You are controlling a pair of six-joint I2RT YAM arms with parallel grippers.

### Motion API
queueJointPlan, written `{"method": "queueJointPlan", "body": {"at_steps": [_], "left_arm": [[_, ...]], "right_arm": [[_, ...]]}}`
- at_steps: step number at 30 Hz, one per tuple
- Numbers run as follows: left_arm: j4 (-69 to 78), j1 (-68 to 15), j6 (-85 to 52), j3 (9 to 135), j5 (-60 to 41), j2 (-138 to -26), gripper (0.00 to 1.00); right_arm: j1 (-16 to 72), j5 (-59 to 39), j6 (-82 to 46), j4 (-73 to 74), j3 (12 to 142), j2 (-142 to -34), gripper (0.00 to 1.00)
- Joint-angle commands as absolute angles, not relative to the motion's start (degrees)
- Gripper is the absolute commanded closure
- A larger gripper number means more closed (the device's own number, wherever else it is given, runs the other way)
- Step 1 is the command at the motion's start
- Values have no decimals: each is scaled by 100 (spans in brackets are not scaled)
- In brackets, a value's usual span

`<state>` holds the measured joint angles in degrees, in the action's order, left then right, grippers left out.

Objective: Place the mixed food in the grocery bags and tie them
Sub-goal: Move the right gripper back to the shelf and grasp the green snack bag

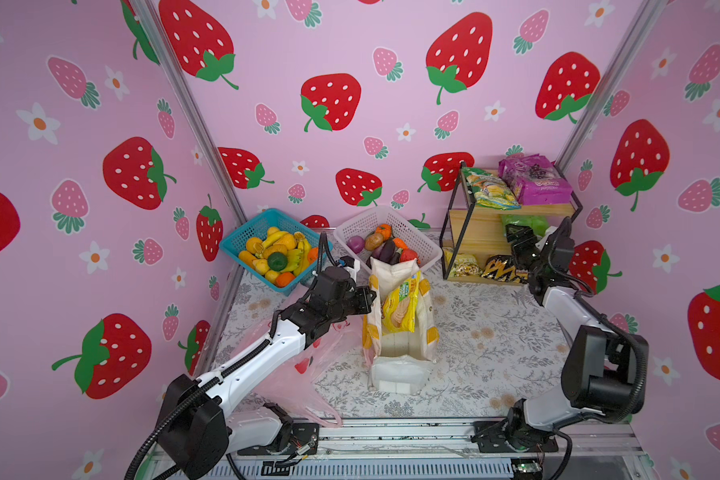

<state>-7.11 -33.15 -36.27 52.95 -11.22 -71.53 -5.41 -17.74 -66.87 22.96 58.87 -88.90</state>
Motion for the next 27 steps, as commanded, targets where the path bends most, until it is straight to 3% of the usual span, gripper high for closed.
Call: {"method": "queueJointPlan", "body": {"at_steps": [1,11,21,27], "left_arm": [[-686,-3294,-3630,5274,-1187,-7023,100],[-654,-3295,-3648,5225,-1173,-7022,100],[-642,-3289,-3666,5197,-1187,-7023,100],[-635,-3296,-3674,5191,-1187,-7024,100]], "right_arm": [[-489,-1539,-7138,2531,6012,-8984,15],[-466,-1400,-7553,2840,6102,-9362,25],[-483,-1398,-7859,3256,6094,-9474,20],[-527,-1365,-8057,3375,6120,-9548,24]]}}
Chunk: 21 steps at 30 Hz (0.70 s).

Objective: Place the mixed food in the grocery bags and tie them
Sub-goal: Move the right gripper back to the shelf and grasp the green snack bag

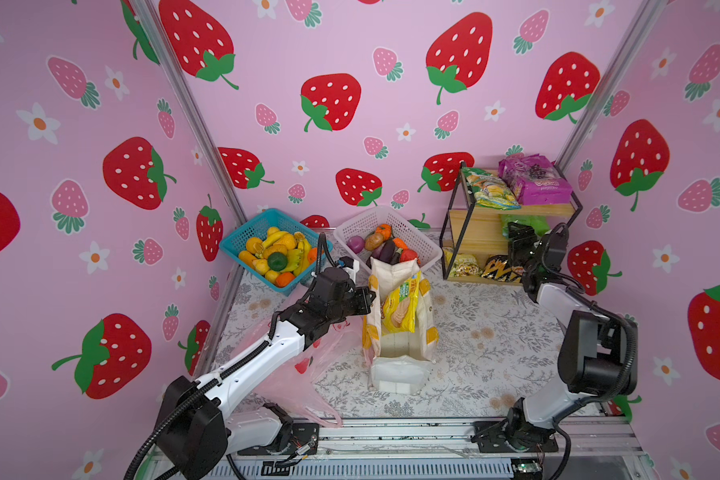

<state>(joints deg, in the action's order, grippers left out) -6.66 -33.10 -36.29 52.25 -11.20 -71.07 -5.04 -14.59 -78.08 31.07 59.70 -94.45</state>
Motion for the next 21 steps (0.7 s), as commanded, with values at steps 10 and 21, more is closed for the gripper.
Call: {"method": "queueJointPlan", "body": {"at_steps": [10,21], "left_arm": [[-631,-3291,-3667,5181,-1185,-7025,100],[-589,-3295,-3647,5181,-1195,-7084,100]], "right_arm": [[-589,-1344,-8240,3566,5940,-9660,56],[-606,-1917,-7752,3876,5419,-9063,97]]}}
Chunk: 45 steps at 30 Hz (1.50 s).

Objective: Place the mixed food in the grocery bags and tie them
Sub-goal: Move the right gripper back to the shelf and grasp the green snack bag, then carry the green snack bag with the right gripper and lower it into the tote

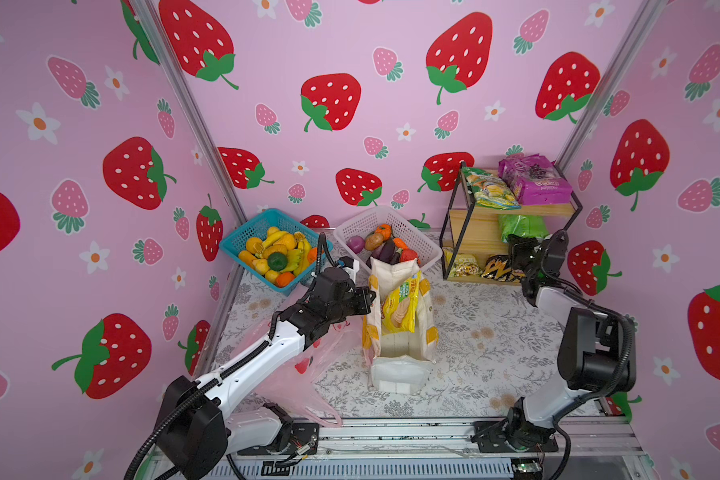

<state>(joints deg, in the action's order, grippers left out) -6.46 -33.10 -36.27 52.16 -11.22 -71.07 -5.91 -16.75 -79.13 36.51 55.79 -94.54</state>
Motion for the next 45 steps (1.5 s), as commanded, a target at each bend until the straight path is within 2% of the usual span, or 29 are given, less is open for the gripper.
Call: {"method": "queueJointPlan", "body": {"at_steps": [1,7,13,19,22,33,41,45], "left_arm": [[-589,-3294,-3643,5174,-1194,-7084,100],[-580,-3295,-3627,5177,-1187,-7058,100],[-659,-3267,-3577,5260,-1170,-7084,100],[-638,-3260,-3567,5315,-1157,-7144,100],[-602,-3252,-3578,5350,-1151,-7171,100],[-493,-3241,-3731,5370,-1266,-7260,100],[-551,-3233,-3729,5359,-1204,-7051,100],[-580,-3204,-3732,5376,-1267,-6955,100]], "right_arm": [[-606,-1970,-7682,3869,5317,-8941,99],[-598,-2369,-7094,3503,4600,-7934,100],[-609,-2433,-5734,1875,3872,-6296,100],[-510,-3056,-3818,-544,4455,-5084,100],[-23,-3292,-3001,-1687,5036,-4834,100],[2786,-3091,-1811,-3600,6654,-5125,100],[4547,-1668,-1257,-5005,7511,-6088,100],[4966,-1186,-969,-5605,7905,-6507,100]]}}
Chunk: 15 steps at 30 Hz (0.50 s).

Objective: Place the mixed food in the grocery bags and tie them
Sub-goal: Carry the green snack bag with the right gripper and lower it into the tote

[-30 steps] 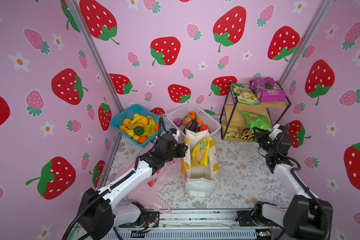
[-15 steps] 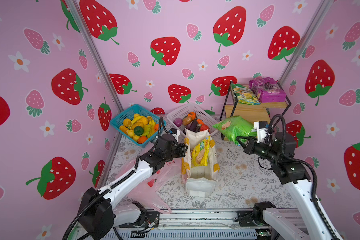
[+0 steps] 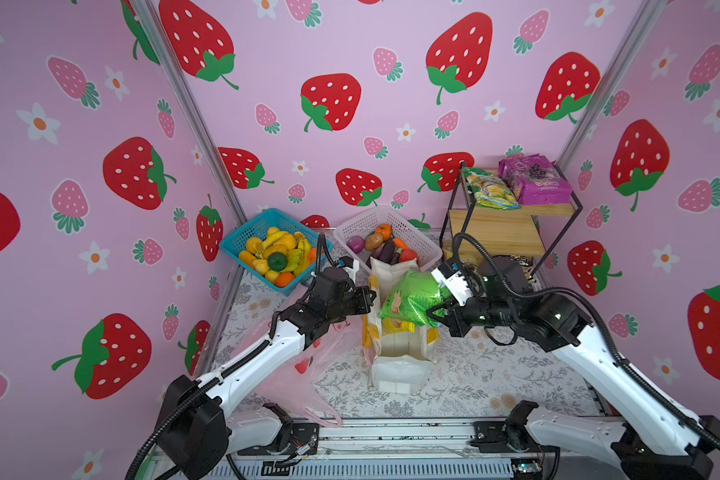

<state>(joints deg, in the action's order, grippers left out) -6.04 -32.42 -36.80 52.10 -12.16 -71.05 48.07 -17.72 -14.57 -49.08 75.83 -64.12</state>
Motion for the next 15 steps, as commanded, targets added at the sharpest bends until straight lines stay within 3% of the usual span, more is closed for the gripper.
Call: {"method": "queueJointPlan", "body": {"at_steps": [1,9,15], "left_arm": [[-580,-3188,-3743,5374,-1310,-6937,100],[-432,-3082,-3970,5395,-1713,-6847,100],[-283,-3083,-4144,5453,-1899,-6908,100]], "right_arm": [[5003,-1132,-900,-5745,7994,-6593,100],[5509,-885,-576,-6696,8560,-7056,100],[5748,-1339,-331,-6676,8652,-7327,100]]}}
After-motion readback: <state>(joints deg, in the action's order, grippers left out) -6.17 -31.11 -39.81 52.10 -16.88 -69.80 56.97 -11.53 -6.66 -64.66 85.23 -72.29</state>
